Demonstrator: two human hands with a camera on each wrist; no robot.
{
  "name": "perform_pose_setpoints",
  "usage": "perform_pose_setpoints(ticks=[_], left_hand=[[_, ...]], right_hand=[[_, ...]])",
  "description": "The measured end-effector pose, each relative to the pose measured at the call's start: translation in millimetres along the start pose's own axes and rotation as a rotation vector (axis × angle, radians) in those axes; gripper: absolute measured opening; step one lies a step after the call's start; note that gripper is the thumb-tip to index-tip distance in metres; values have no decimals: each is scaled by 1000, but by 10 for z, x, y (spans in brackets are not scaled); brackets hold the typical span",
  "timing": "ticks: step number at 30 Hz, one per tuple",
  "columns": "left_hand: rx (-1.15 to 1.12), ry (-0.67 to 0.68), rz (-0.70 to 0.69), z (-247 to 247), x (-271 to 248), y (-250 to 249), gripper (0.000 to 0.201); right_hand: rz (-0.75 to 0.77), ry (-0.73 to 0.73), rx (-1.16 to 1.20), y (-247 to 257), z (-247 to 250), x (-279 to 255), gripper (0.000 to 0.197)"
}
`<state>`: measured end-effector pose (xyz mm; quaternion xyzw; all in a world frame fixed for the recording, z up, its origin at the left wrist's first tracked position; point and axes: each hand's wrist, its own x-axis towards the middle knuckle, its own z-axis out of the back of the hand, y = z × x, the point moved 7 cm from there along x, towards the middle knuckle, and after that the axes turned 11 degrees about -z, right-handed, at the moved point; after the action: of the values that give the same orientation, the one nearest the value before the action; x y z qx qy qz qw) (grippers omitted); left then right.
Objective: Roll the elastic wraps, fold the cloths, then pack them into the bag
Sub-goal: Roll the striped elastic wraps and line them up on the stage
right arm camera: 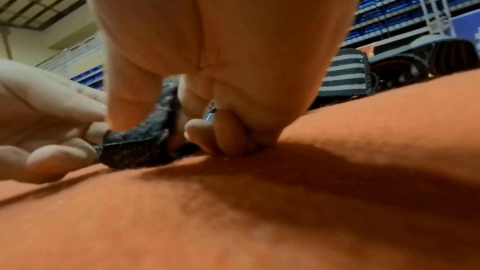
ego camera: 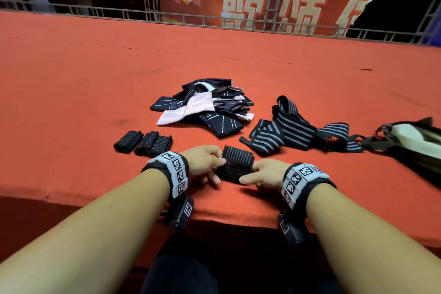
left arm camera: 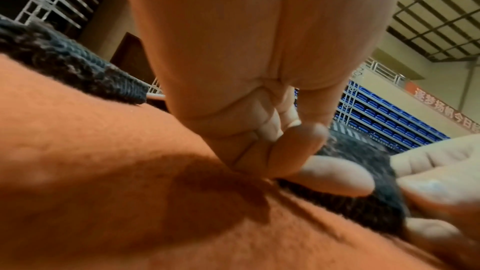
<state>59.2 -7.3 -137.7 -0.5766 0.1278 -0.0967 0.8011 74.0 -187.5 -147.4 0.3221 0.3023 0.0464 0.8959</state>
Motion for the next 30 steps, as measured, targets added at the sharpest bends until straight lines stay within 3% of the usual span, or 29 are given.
perform_pose_setpoints(ticks=[4, 8, 14, 22, 30], left_hand=[[19, -89, 55, 6, 103, 77, 14], [19, -45, 140, -19, 180, 197, 15], [-1, -26, 256, -26, 203, 190, 18], [327, -27, 293, -14, 353, 107, 28], [438, -47, 247, -26, 410, -19, 23]], right_hand=[[-54, -104, 66, 38, 61, 78, 21], [-153, -143, -25, 27, 124, 140, 37], [-276, -267, -37, 31, 166, 215, 32], [-322, -286, -47, 45, 187, 189, 29], [-336, -280, 0, 37, 202, 166, 28]])
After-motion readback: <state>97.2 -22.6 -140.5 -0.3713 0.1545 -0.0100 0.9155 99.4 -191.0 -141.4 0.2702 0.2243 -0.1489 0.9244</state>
